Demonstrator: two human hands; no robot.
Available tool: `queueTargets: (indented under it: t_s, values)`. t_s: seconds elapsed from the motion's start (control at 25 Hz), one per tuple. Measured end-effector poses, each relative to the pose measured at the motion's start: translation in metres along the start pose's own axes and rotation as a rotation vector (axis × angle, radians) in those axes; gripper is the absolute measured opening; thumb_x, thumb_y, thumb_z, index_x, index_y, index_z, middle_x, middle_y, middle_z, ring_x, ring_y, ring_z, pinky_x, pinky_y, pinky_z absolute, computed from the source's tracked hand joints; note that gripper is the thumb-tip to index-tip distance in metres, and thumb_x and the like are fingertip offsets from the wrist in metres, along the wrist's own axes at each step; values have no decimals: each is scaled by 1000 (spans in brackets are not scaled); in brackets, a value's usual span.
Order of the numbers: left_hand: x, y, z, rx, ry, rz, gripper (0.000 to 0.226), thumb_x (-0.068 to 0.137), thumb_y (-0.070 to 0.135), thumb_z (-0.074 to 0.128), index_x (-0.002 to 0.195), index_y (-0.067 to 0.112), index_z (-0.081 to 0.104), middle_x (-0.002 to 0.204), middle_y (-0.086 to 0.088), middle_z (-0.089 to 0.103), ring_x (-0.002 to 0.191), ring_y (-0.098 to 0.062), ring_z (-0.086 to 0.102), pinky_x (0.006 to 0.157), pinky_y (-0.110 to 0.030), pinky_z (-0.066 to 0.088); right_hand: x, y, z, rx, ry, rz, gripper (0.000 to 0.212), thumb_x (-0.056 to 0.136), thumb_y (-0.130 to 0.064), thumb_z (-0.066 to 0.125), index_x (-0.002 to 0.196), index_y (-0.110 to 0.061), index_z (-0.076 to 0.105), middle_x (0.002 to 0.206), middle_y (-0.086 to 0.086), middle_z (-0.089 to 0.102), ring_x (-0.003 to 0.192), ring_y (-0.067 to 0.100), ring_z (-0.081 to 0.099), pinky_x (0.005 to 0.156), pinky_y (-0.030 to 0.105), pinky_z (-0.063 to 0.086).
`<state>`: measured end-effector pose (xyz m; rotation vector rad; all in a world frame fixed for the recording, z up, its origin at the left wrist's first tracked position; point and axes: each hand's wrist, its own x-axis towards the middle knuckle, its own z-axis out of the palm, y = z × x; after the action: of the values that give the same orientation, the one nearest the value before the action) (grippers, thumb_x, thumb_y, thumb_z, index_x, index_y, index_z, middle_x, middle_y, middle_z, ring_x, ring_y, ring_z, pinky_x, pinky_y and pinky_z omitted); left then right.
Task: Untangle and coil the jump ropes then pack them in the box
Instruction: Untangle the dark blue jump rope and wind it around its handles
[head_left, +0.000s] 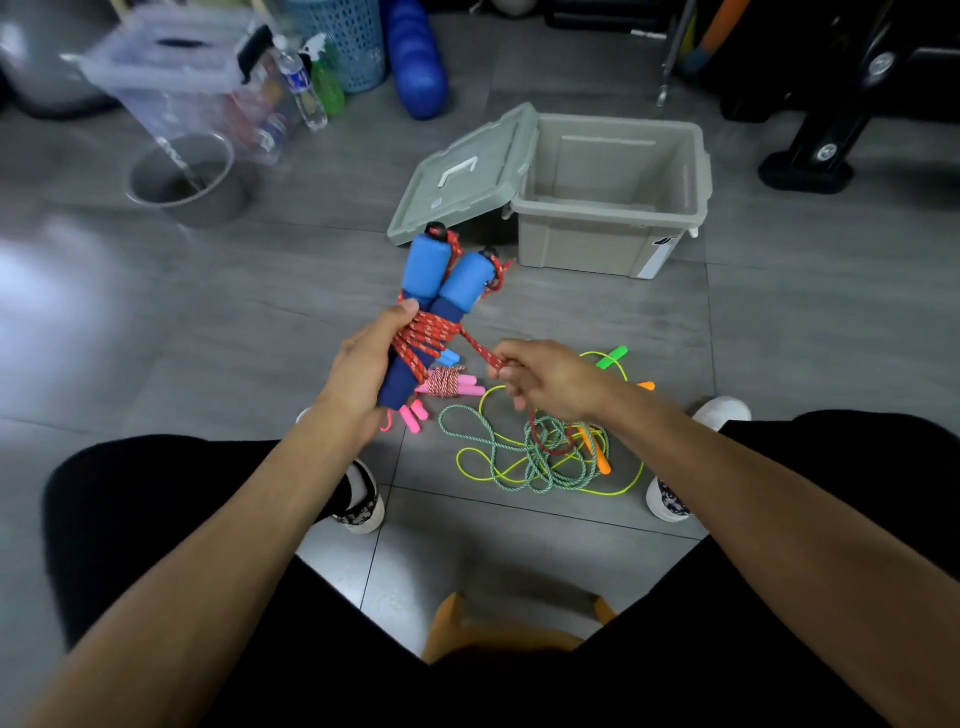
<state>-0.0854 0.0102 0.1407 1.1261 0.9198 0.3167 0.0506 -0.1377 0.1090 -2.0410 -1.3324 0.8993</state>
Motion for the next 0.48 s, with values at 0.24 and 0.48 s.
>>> queueTargets:
  t_s: [0.24, 0.48]
  values:
    - [15, -13, -9, 833, 246, 370, 23, 76, 53, 66, 93, 38, 69, 70, 12, 68, 65, -7, 62, 63, -24, 46, -7, -21, 2, -285, -63, -29, 22, 101, -25, 39, 96, -12, 57, 80, 3, 59, 84, 31, 53, 65, 28, 28]
    - [12, -20, 1, 1453, 92, 524, 39, 80, 62, 61, 113, 43, 63, 83, 0, 69, 85, -27, 64, 66, -29, 43, -10, -25, -23, -644, 18, -19, 26, 98, -34, 40, 102, -16, 58, 103, 11, 62, 97, 32, 59, 67, 35, 39]
